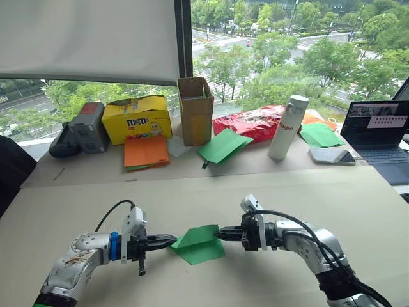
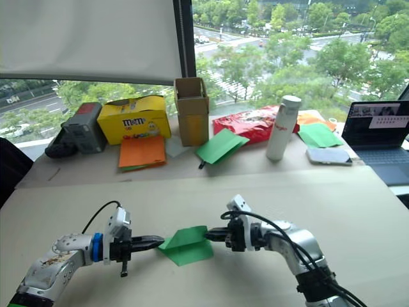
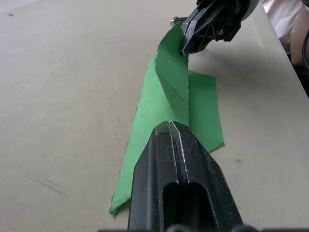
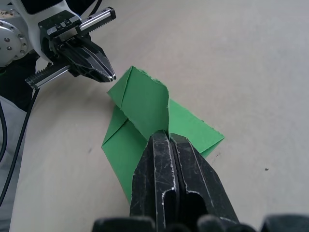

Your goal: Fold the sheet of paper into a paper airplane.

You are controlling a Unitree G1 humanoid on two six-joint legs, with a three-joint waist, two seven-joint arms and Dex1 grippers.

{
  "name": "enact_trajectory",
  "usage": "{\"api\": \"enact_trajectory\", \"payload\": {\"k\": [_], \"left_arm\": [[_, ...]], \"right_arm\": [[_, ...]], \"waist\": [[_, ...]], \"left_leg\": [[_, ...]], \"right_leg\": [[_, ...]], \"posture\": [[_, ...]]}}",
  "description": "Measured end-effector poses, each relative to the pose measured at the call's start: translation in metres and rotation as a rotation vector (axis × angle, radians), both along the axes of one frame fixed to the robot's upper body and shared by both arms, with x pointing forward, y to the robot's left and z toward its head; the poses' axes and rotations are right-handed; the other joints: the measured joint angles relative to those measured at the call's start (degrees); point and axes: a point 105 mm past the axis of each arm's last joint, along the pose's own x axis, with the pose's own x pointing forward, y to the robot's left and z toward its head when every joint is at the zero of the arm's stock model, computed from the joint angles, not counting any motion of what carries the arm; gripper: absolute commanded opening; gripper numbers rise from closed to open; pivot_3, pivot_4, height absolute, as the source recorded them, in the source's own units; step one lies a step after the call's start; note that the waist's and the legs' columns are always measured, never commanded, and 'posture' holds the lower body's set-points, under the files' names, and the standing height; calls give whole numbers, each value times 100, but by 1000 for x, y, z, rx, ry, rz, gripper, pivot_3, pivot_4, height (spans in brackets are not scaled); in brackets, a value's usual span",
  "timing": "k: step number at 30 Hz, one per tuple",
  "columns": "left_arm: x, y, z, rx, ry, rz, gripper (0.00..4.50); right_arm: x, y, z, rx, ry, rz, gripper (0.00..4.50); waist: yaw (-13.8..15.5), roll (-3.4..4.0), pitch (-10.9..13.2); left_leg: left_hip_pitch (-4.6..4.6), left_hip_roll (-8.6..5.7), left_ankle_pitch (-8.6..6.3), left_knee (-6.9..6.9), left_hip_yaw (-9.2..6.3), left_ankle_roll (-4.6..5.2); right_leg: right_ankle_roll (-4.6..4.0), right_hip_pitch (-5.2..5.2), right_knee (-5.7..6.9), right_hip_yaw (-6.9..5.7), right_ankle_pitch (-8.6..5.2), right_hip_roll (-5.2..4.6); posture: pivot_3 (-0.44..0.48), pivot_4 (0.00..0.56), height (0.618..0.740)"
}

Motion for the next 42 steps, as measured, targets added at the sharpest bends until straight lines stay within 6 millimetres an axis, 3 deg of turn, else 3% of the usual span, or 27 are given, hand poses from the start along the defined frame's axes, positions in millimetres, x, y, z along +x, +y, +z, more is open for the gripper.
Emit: {"api": "enact_trajectory", "payload": {"k": [5,9,13,18,20,25,29,32,37,42], "left_arm": [[3,11,-2,13,16,25,0],[10,30,8,39,-1,59,0],[9,39,17,-17,49,74,0],[-20,39,25,-108,262,3,0],[-26,38,28,-137,317,-14,0],[-28,36,30,-160,359,-17,0],[-26,36,32,-160,355,-20,0],[-25,36,34,-166,361,-28,0],[-25,35,36,-176,381,-55,0],[-26,34,37,-182,399,-76,0]], "right_arm": [[1,3,0,3,-11,28,62],[5,6,5,7,-34,54,62],[19,5,34,49,-181,46,62],[28,2,74,72,-400,76,62],[31,3,89,54,-550,98,62],[26,15,122,-68,-1154,228,62],[2,25,96,-181,-1527,459,62],[-8,16,72,-240,-1768,544,62],[-13,1,40,-235,-1815,559,1601],[-15,-15,45,-266,-1837,572,3357]], "waist": [[-1,0,0],[-7,0,2],[-6,0,2],[-32,-5,6],[-29,-6,7],[-28,-6,8],[-18,-8,9],[-17,-10,10],[-56,-12,12],[-105,-13,12]], "left_leg": [[0,0,0,-1,0,-1],[-8,-1,2,0,0,-4],[-42,-5,21,7,2,-37],[-63,-2,30,8,2,-52],[-63,-2,30,9,2,-52],[-59,-4,35,9,4,-61],[-59,-8,36,11,6,-62],[-56,-10,38,13,10,-65],[-52,-5,48,12,11,-80],[-50,-1,47,12,12,-79]], "right_leg": [[0,-4,2,-2,0,1],[0,-15,10,-2,0,0],[1,-55,29,-1,0,-3],[1,-84,45,-5,0,0],[1,-83,44,-6,0,0],[1,-82,47,-9,0,4],[1,-82,50,-12,0,2],[0,-82,52,-11,0,3],[-8,-85,63,-7,-2,12],[-12,-82,63,-5,-2,14]], "posture": [[0,150,740],[0,150,740],[0,150,740],[0,150,740],[0,150,740],[0,150,740],[0,150,740],[0,150,740],[0,150,740],[0,150,740]]}}
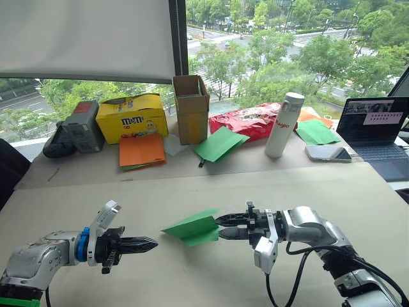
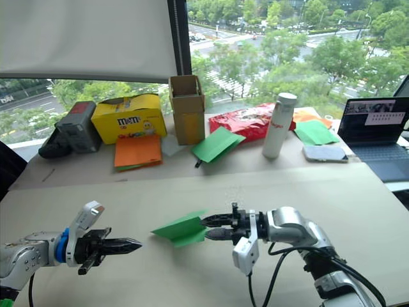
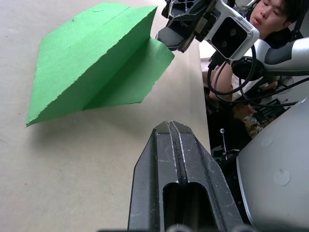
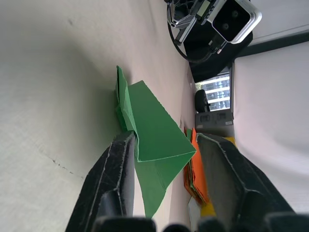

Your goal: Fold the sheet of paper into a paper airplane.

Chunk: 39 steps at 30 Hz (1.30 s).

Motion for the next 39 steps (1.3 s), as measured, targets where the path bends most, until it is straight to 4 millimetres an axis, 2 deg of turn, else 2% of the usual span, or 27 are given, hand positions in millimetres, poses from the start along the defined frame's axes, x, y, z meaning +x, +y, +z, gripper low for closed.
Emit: {"api": "enact_trajectory", "payload": {"k": [3,5,8,10,11,14,17,21,24,25,28,33,39], "left_arm": [[0,0,0,-1,2,-3,0],[0,-1,0,-2,1,-4,0],[1,-6,-1,-22,-5,-4,0],[0,-12,-2,-36,-8,-20,0],[1,-15,-2,-40,-12,-25,0],[2,-21,-2,-43,-27,-34,0],[7,-23,-5,-11,-83,-11,0],[11,-23,-6,9,-128,16,0],[10,-19,-10,36,-132,23,0],[9,-18,-11,45,-133,26,0],[9,-16,-11,56,-138,26,0],[7,-7,-9,101,-134,24,0],[3,4,-5,143,-113,-4,0]], "right_arm": [[0,-16,8,-32,-22,-30,4404],[3,-30,10,-64,-11,-73,4461],[16,-50,14,-76,85,-221,4461],[25,-50,17,-22,203,-306,4461],[29,-44,18,24,287,-339,4461],[32,-16,20,124,510,-355,3646],[32,6,17,159,662,-362,2594],[36,18,5,175,791,-410,1247],[32,21,-13,177,901,-449,183],[27,20,-23,166,943,-459,84],[14,21,-37,153,991,-438,84],[-15,32,-44,156,984,-329,84],[-32,39,-56,124,919,-301,84]], "waist": [[5,-3,2],[19,-3,2],[30,-6,3],[21,-8,4],[8,-9,5],[-23,-9,4],[22,-9,5],[113,-10,5],[140,-10,4],[138,-10,5],[122,-11,5],[101,-11,5],[101,-12,6]], "left_leg": [[0,0,-1,1,0,3],[1,0,-3,2,0,5],[2,4,-4,4,3,8],[1,16,-5,5,9,11],[0,27,-6,5,12,12],[0,41,-7,5,17,14],[-2,37,-7,8,17,15],[-5,32,-8,13,16,15],[-5,31,-8,13,14,14],[-6,31,-8,13,15,14],[-5,31,-7,13,16,13],[-1,33,-7,13,16,12],[1,32,-6,13,16,11]], "right_leg": [[0,3,-3,0,0,-1],[0,6,-4,0,0,-2],[0,12,-5,2,0,-2],[-3,14,-5,5,2,2],[-7,14,-6,7,4,8],[-13,11,-7,9,8,19],[-13,11,-9,8,8,18],[-13,8,-11,7,8,15],[-13,8,-11,4,8,14],[-13,7,-11,4,8,14],[-13,7,-10,5,8,15],[-13,7,-5,4,8,19],[-12,7,-2,3,8,20]], "posture": [[0,150,740],[0,150,740],[0,150,740],[0,150,740],[0,150,740],[0,150,740],[0,150,740],[0,150,740],[0,150,740],[0,150,740],[0,150,740],[0,150,740],[0,150,740]]}}
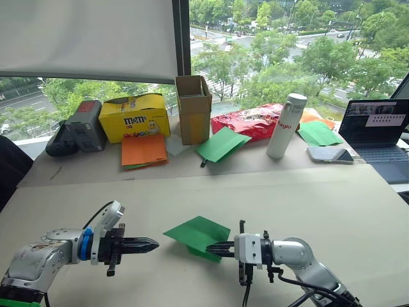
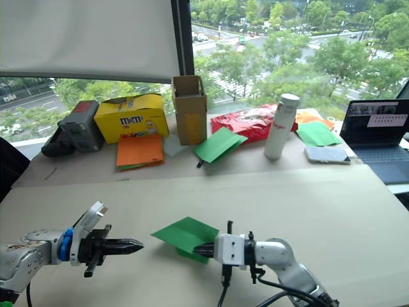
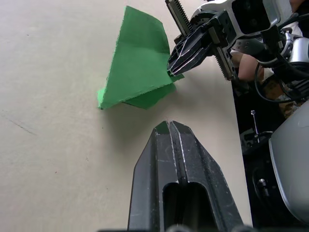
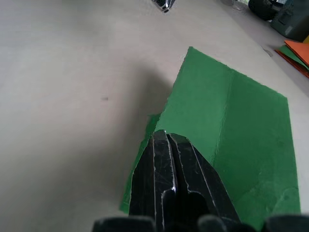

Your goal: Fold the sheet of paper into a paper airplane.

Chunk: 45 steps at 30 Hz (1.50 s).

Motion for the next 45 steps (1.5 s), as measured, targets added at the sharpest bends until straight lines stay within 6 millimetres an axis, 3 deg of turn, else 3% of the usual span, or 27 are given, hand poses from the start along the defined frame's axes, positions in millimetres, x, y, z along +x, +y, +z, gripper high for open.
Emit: {"api": "enact_trajectory", "payload": {"k": [9,15,18,25,27,30,34,39,42,45], "left_arm": [[18,1,19,-18,-32,-8,0],[28,-3,18,-41,-46,-7,0],[38,-9,15,-31,-78,-5,0],[82,-44,-6,45,-238,-11,0],[86,-52,-6,65,-289,-53,0],[82,-59,-14,129,-358,-196,0],[66,-62,-27,110,-303,-340,0],[59,-66,-31,113,-248,-434,0],[56,-76,-32,66,-200,-459,0],[52,-89,-44,31,-148,-487,0]], "right_arm": [[2,-6,-12,8,-51,-85,84],[1,-25,-16,15,-53,-149,84],[1,-31,-17,9,-52,-162,84],[3,-25,-18,-49,-91,-115,84],[3,-23,-19,-60,-95,-103,84],[2,-21,-20,-79,-103,-88,84],[2,-22,-21,-86,-105,-88,84],[2,-22,-21,-91,-103,-94,84],[2,-22,-21,-92,-96,-100,84],[2,-22,-20,-91,-98,-99,84]], "waist": [[12,-10,-1],[34,-14,0],[60,-21,0],[72,-62,-9],[38,-66,-10],[-9,-66,-10],[-6,-67,-9],[-2,-67,-9],[-2,-67,-9],[-2,-67,-9]], "left_leg": [[7,-4,1,4,0,-1],[56,-6,-7,2,0,12],[83,-6,-32,2,-2,54],[84,-7,-6,7,0,10],[84,-3,-6,7,2,9],[84,0,-7,4,7,11],[82,0,-18,7,10,31],[83,3,-32,13,9,55],[84,3,-33,14,9,57],[84,2,-34,17,9,58]], "right_leg": [[0,8,2,-2,0,0],[2,67,-16,-5,-1,-2],[3,99,-22,-8,-2,-2],[1,99,-14,-9,-1,1],[1,97,-13,-8,-1,3],[2,95,-16,-5,-1,5],[2,96,-18,-5,-1,5],[2,96,-11,-6,-1,10],[3,97,-10,-5,-1,10],[3,97,-9,-6,-2,10]], "posture": [[0,150,740],[0,150,740],[0,150,740],[0,150,740],[0,150,740],[0,150,740],[0,150,740],[0,150,740],[0,150,740],[0,150,740]]}}
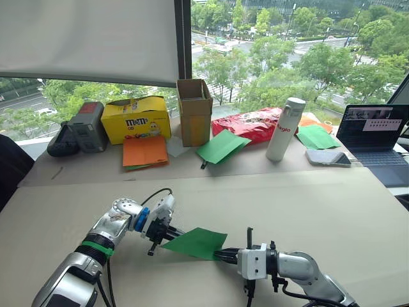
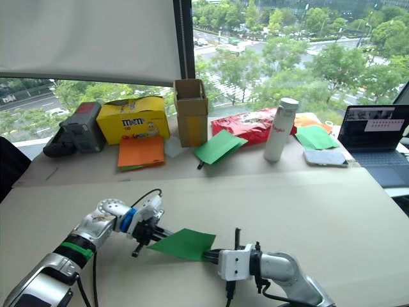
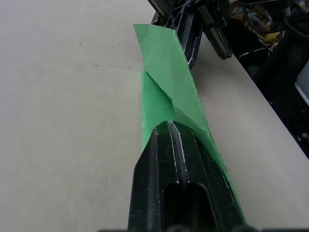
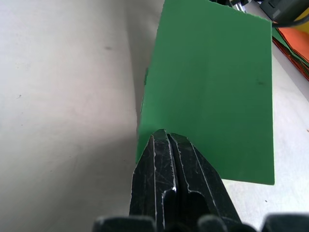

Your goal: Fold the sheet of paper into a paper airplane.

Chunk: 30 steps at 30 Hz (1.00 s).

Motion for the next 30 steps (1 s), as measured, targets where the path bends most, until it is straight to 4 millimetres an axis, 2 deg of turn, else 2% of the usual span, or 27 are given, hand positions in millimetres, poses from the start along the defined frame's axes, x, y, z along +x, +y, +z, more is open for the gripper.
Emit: {"api": "enact_trajectory", "payload": {"k": [5,10,13,15,18,22,25,28,30], "left_arm": [[-3,-14,-5,-17,-2,-50,0],[4,-12,-5,-37,-4,-11,0],[22,7,3,-40,-35,119,0],[36,29,17,-44,-88,222,0],[44,48,46,-90,-170,297,0],[24,46,72,-154,-199,271,0],[0,36,75,-162,-173,223,0],[-29,34,49,-85,-140,184,0],[-41,30,29,-60,-87,193,0]], "right_arm": [[0,-1,-1,-6,3,2,84],[3,-1,-1,-12,3,5,84],[3,1,-1,-14,0,15,84],[2,3,-1,-15,2,23,84],[1,2,-1,-31,10,47,84],[1,3,-2,-55,26,77,84],[2,3,-2,-64,41,88,84],[3,4,-2,-64,57,95,84],[4,3,-2,-70,61,98,84]], "waist": [[4,3,-3],[12,5,-5],[5,3,-3],[-10,3,-3],[-10,4,-3],[-22,5,-2],[-17,6,-2],[-19,26,-4],[0,26,-3]], "left_leg": [[6,0,-1,2,1,1],[10,0,0,10,1,1],[7,3,0,16,0,1],[4,8,-1,16,0,2],[2,8,0,16,0,-2],[1,12,-4,16,2,-4],[2,19,-12,16,1,2],[9,22,-14,11,3,-1],[9,24,-14,11,3,-1]], "right_leg": [[0,9,-2,2,0,0],[0,13,5,1,0,1],[-1,5,12,0,0,8],[-1,0,11,0,0,12],[0,1,6,1,0,8],[0,3,5,3,0,6],[0,0,5,3,0,10],[-1,3,4,8,0,12],[-1,2,4,7,0,13]], "posture": [[0,150,740],[0,150,740],[0,150,740],[0,150,740],[0,150,740],[0,150,740],[0,150,740],[0,150,740],[0,150,740]]}}
